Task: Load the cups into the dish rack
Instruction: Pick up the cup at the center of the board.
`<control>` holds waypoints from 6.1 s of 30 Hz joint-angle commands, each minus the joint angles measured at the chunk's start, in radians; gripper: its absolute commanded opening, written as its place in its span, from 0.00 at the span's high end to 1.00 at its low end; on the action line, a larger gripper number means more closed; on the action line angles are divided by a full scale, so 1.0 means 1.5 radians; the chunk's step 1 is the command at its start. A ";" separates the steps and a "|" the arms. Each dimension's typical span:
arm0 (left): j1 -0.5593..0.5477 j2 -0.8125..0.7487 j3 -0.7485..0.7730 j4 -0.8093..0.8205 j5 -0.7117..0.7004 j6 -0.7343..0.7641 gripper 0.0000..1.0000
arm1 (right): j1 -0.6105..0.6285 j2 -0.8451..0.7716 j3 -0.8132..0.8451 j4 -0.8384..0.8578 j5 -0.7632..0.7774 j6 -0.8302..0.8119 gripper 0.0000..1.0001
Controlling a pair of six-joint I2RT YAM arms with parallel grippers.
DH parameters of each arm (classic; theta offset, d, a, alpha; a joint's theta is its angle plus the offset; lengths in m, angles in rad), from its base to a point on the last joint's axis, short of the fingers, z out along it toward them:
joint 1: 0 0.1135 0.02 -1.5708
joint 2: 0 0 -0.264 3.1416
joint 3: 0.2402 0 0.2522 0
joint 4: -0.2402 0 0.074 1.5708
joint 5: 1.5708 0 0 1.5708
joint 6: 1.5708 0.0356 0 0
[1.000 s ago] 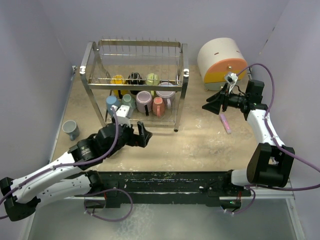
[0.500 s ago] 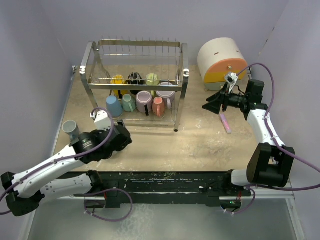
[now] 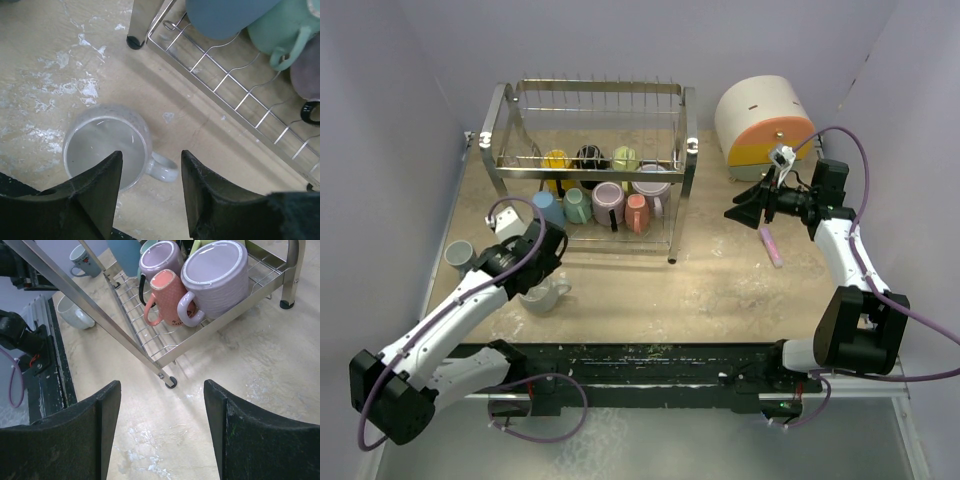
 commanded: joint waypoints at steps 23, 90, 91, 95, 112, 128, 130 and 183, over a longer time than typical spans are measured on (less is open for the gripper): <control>0.106 0.152 -0.142 0.218 0.130 0.022 0.92 | -0.004 -0.012 0.031 -0.007 -0.004 -0.016 0.30; -0.196 0.170 -0.357 1.727 0.584 0.411 1.00 | 0.104 0.023 0.152 -0.690 -0.089 -0.553 0.30; -0.200 0.171 -0.353 1.727 0.572 0.419 1.00 | 0.115 0.028 0.152 -0.691 -0.096 -0.552 0.30; -0.210 0.163 -0.341 1.727 0.528 0.453 1.00 | 0.137 0.044 0.147 -0.656 -0.131 -0.505 0.25; -0.245 0.152 -0.306 1.727 0.458 0.518 1.00 | 0.145 -0.068 0.043 -0.220 0.143 -0.075 0.00; -0.263 0.064 -0.258 1.726 0.491 0.532 1.00 | 0.174 -0.141 0.187 -0.407 -0.045 -0.113 0.02; -0.267 0.066 -0.236 1.723 0.508 0.533 1.00 | 0.189 -0.190 0.179 -0.310 -0.009 -0.009 0.00; -0.273 0.201 0.048 1.614 0.692 0.659 0.88 | 0.414 -0.179 0.241 0.075 0.112 0.573 1.00</control>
